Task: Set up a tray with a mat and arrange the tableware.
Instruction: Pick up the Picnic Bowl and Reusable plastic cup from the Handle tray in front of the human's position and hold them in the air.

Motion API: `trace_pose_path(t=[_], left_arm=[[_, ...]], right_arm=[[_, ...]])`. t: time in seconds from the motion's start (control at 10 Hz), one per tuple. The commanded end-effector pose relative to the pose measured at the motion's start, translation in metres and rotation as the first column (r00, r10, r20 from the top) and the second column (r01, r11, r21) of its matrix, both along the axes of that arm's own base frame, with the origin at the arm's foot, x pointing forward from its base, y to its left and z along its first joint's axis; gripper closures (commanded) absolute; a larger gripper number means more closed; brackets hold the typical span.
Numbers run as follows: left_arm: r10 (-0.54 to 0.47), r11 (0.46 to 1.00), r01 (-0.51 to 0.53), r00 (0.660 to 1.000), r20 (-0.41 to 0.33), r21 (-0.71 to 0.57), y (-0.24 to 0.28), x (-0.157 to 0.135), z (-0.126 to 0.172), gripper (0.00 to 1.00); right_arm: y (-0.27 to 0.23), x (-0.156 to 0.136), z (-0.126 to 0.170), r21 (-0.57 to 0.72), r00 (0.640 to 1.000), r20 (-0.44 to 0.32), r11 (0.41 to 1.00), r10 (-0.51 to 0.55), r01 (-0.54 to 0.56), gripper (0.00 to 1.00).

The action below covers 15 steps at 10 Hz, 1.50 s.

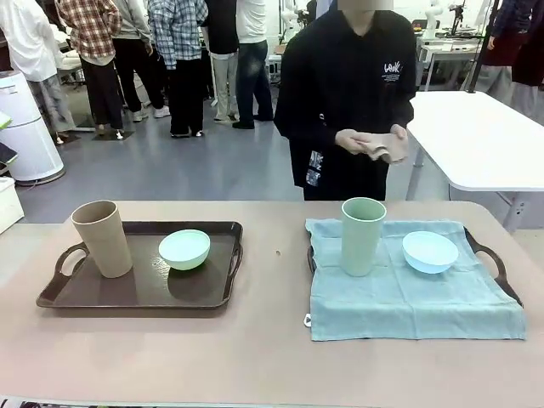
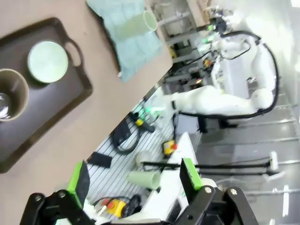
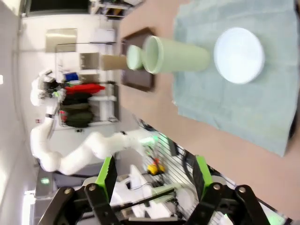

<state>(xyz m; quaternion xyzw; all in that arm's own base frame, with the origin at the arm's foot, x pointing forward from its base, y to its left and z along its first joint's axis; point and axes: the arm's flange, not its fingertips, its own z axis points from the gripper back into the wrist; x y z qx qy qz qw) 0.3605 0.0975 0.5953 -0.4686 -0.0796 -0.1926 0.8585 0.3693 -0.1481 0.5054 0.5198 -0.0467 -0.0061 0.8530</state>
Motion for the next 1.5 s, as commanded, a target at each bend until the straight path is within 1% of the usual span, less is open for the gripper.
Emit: trace_pose_path(t=[0.0,0.1,0.2,0.3,0.4,0.5,1.4], left_arm=[[0.222,0.930,-0.253,0.965,-0.141,-0.267,0.047,-0.001,-0.030,0.00],[0.305,0.896,-0.350,0.932,-0.195,-0.273,0.058,-0.003,-0.039,0.00],[0.335,0.871,-0.381,0.922,-0.194,-0.309,0.063,-0.007,-0.038,0.00],[0.280,0.879,-0.338,0.937,-0.211,-0.337,0.062,-0.010,-0.038,0.00],[0.207,0.887,-0.269,0.958,-0.199,-0.376,0.061,-0.013,-0.038,0.00],[0.294,0.891,-0.349,0.931,-0.214,-0.291,0.082,-0.010,-0.050,0.00],[0.294,0.891,-0.349,0.931,-0.214,-0.291,0.082,-0.010,-0.050,0.00]], right_arm=[[-0.031,0.003,-0.008,0.198,0.986,-0.011,0.966,-0.168,0.167,0.15],[-0.042,0.003,-0.013,0.213,0.967,-0.033,0.943,-0.254,0.255,0.15],[-0.045,0.002,-0.013,0.244,0.962,-0.033,0.931,-0.273,0.272,0.15],[-0.046,-0.002,-0.015,0.275,0.973,-0.072,0.933,-0.220,0.232,0.15],[-0.047,-0.004,-0.018,0.270,0.983,-0.104,0.947,-0.153,0.176,0.15],[-0.058,-0.003,-0.017,0.230,0.969,-0.038,0.941,-0.245,0.247,0.15],[-0.058,-0.003,-0.017,0.230,0.969,-0.038,0.941,-0.245,0.247,0.15]])
